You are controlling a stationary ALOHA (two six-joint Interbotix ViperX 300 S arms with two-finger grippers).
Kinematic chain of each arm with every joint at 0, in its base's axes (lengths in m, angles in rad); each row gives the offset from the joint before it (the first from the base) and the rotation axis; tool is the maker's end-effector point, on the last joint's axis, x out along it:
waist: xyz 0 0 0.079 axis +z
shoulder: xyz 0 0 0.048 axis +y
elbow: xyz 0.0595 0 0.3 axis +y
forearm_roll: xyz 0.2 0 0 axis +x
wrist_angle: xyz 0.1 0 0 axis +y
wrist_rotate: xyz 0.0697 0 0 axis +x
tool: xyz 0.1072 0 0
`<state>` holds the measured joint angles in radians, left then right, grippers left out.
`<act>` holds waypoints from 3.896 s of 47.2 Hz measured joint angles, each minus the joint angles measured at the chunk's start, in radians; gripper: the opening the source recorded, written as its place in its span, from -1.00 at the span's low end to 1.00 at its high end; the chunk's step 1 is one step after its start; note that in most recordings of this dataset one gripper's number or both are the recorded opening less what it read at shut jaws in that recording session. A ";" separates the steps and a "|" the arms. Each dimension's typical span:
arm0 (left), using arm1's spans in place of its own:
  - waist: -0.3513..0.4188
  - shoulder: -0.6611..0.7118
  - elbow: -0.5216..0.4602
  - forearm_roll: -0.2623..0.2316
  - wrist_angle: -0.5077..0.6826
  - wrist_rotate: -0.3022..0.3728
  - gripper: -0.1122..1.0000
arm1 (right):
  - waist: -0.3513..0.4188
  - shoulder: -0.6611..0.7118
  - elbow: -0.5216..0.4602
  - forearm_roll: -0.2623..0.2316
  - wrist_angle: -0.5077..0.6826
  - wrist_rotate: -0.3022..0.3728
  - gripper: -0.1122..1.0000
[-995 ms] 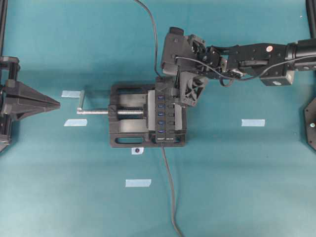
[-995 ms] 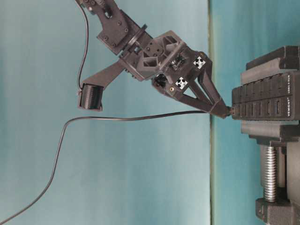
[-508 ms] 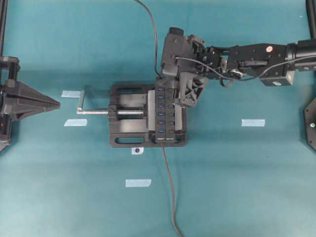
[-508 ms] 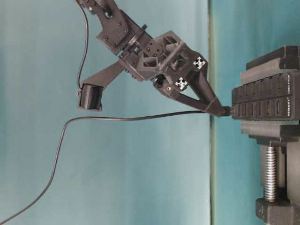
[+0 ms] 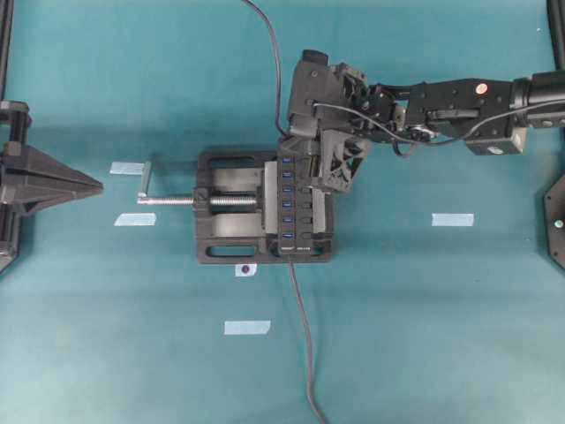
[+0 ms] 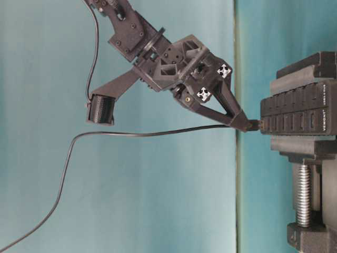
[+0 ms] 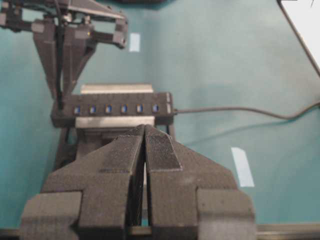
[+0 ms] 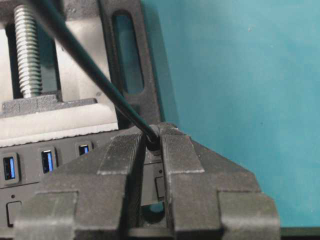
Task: Insert the USB into the front port of the fixed hub.
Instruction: 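Close the right gripper on the black USB plug's cable, then pull the USB plug out of the hub with the right gripper, then carry the plug to the hub's front end port and align it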
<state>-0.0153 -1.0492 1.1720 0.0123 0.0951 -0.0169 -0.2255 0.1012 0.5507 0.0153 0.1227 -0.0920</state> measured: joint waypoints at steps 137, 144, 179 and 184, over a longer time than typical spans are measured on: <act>0.000 -0.002 0.000 0.000 0.002 -0.021 -0.80 | 0.222 -0.179 -0.026 0.005 0.199 0.190 -0.70; 0.000 0.000 0.000 0.000 0.002 -0.023 -0.80 | 0.227 -0.166 -0.028 0.006 0.199 0.190 -0.70; 0.000 0.000 0.002 0.000 0.002 -0.023 -0.80 | 0.250 -0.091 -0.060 0.006 0.195 0.190 -0.70; 0.000 -0.002 0.000 0.000 0.002 -0.023 -0.80 | 0.255 -0.080 -0.060 0.006 0.195 0.190 -0.70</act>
<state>-0.0153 -1.0508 1.1720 0.0123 0.0966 -0.0399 0.0291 0.0215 0.4909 0.0215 0.3175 0.0982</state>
